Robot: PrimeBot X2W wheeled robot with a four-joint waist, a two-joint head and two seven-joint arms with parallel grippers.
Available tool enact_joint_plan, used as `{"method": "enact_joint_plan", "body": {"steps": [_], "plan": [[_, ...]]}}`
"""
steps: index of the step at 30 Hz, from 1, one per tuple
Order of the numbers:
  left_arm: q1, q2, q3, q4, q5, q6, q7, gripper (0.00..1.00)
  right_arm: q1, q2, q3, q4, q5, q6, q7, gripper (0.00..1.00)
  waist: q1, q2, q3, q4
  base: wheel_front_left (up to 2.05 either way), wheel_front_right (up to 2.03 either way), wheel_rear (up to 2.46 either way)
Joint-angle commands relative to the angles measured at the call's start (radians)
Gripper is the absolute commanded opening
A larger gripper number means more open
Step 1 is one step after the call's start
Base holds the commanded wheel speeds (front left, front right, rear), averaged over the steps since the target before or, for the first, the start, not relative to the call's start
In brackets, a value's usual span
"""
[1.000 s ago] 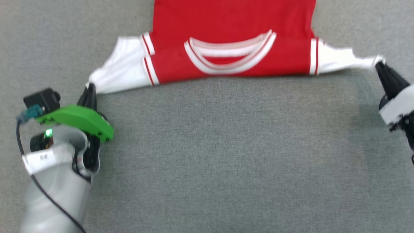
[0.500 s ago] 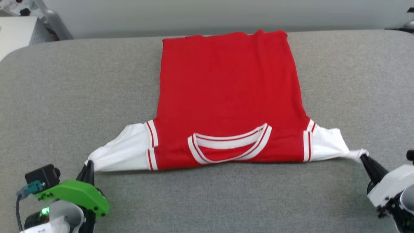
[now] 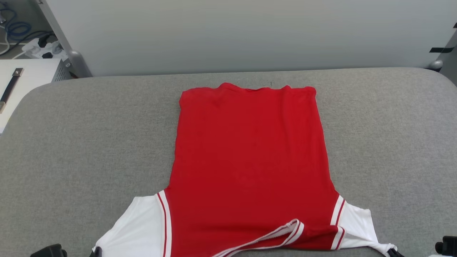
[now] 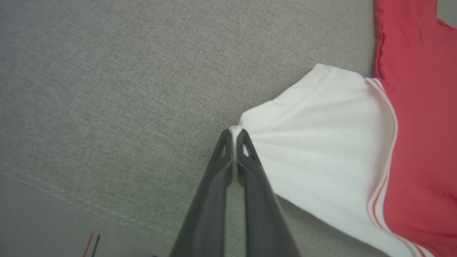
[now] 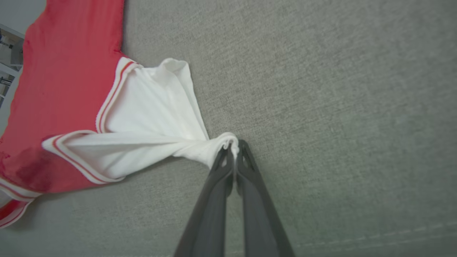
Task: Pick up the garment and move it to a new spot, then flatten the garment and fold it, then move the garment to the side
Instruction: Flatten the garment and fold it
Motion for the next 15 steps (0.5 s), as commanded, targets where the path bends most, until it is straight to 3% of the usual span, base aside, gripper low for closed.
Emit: {"method": "enact_joint_plan", "body": {"steps": [1,7,8,9,10,15], "plan": [[0.022,0.003,0.005,0.009,-0.011,0.008,-0.003,0.00,0.025,0.013,-0.029,-0.011,-0.031,-0.002,0.014,0.00,0.0001,0.0000,-0.009,-0.003,0.00,0.00,0.00],[0.034,-0.022,-0.015,0.025,-0.004,0.000,-0.028,0.00,0.059,0.078,-0.098,-0.055,-0.105,-0.002,0.059,0.00,0.0001,0.0000,-0.015,0.002,0.00,0.00,0.00],[0.027,-0.024,-0.017,0.025,0.000,-0.003,-0.035,0.00,0.058,0.085,-0.104,-0.062,-0.111,-0.002,0.064,0.10,0.0001,0.0000,-0.013,0.004,0.00,0.00,0.00],[0.017,-0.026,-0.022,0.025,0.005,-0.007,-0.041,0.00,0.054,0.090,-0.108,-0.074,-0.122,-0.002,0.068,0.42,0.0001,0.0000,-0.011,0.007,0.00,0.00,0.00],[0.008,-0.026,-0.027,0.024,0.011,-0.010,-0.046,0.00,0.049,0.094,-0.109,-0.086,-0.128,-0.002,0.067,1.00,0.0001,0.0000,-0.007,0.010,0.00,0.00,0.00],[-0.045,-0.034,-0.056,-0.012,0.050,-0.018,-0.071,0.00,-0.028,0.082,-0.124,-0.172,-0.170,-0.002,0.004,1.00,0.0001,0.0000,0.025,0.025,0.00,0.00,0.00]]}}
